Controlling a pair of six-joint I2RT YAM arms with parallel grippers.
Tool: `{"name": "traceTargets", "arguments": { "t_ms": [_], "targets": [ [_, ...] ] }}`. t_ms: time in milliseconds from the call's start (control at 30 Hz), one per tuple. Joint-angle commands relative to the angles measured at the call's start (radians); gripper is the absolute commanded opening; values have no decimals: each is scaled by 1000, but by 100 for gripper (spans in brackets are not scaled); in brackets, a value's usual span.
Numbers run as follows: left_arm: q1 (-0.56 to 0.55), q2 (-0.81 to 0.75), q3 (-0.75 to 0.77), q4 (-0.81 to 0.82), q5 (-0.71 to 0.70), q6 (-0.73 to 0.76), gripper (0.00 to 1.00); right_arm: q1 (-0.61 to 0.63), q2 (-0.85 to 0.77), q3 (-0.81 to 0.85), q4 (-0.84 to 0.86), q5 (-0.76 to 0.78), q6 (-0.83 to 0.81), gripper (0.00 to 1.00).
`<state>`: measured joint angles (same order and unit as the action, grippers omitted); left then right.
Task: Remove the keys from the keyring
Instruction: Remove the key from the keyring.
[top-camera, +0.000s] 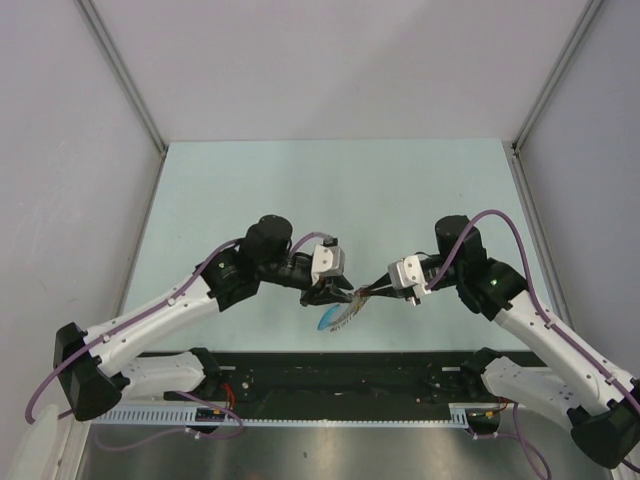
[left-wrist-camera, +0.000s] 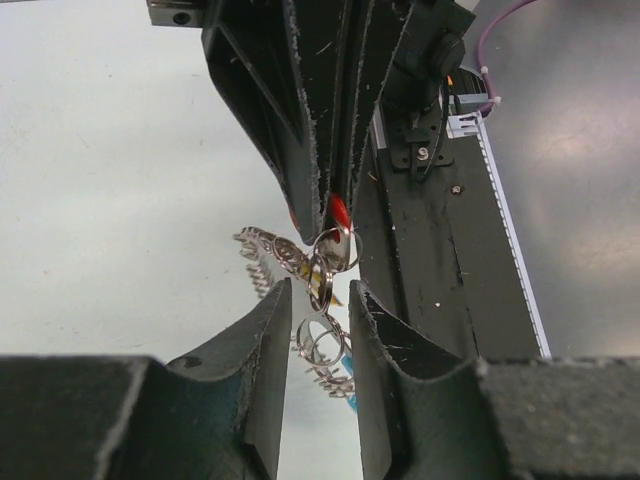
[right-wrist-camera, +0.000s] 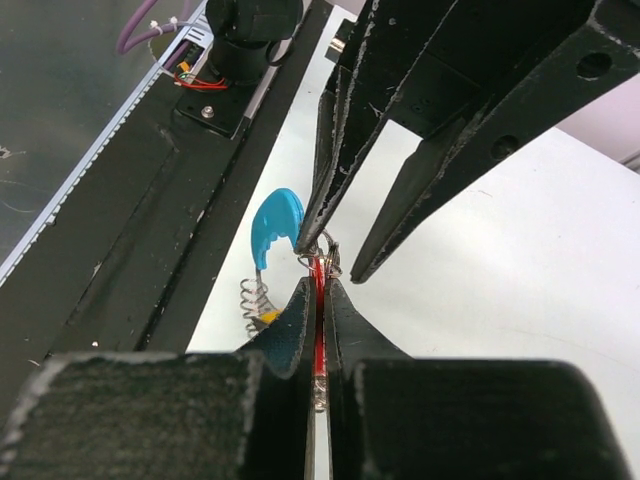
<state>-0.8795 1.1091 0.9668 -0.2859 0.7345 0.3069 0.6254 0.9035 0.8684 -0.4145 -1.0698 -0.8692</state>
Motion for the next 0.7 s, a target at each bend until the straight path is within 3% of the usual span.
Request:
{"name": "traceTargets", "arguments": {
  "t_ms": [0,67,133,267,367,433,667],
  "targets": [
    [-16,-11,4,-1,2,24,32,5,-5,55,29,-6,-14,0],
    [-19,-12,4,-1,-9,26,24,7,-5,55,29,-1,-13,0],
    [-21,-9,3,2,-58,15,1,10,-6,55,29,17,-7,0],
    [-21,-32,-19,25,-205,-14,0,57,1,52,-1,125,50,0],
    [-21,-102,-82,115,-384,-67,0,158,-26,2,52,434,162,0],
    [-21,-147,-141,197,-447,-68,0,200,-46,-35,84,519,200,0],
    [-22,-242,-237,366,-521,-72,0,310,-71,-173,258,772,329,0]
  ]
}}
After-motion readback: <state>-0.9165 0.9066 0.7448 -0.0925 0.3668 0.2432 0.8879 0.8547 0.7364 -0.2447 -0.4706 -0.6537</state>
